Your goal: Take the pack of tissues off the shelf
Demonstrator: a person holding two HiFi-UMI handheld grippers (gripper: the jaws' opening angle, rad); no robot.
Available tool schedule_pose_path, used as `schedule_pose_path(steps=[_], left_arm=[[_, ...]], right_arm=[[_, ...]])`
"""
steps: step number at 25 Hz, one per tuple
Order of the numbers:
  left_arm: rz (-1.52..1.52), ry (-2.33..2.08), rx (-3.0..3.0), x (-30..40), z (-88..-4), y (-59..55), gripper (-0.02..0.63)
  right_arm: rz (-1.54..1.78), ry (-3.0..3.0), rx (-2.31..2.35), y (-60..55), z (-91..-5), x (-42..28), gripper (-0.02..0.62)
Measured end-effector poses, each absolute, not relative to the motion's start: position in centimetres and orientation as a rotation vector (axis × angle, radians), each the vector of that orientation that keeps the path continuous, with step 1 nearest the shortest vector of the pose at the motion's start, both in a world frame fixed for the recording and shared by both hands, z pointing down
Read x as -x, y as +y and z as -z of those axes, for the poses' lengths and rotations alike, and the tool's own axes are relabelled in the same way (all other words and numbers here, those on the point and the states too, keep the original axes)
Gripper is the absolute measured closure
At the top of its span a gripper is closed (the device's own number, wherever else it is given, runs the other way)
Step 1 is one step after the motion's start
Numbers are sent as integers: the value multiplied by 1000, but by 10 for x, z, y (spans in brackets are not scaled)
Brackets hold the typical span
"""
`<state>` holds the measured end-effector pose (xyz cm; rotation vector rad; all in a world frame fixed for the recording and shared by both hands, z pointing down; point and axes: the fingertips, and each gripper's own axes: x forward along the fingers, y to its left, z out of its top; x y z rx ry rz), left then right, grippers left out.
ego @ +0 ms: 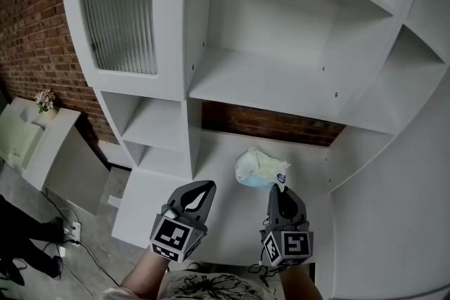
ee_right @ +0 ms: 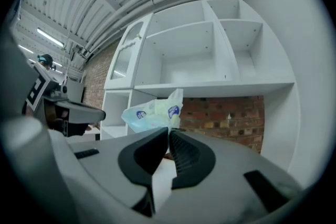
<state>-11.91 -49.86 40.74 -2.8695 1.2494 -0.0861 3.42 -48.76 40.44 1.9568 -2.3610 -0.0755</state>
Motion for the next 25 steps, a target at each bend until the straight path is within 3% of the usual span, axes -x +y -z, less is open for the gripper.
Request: schedule_pose_path(steps=[25], left_arm=[[98,1247,2876,111,-417,-512,592]], right_arm=[[21,-2380,-1911,-493,-433,-28,586]])
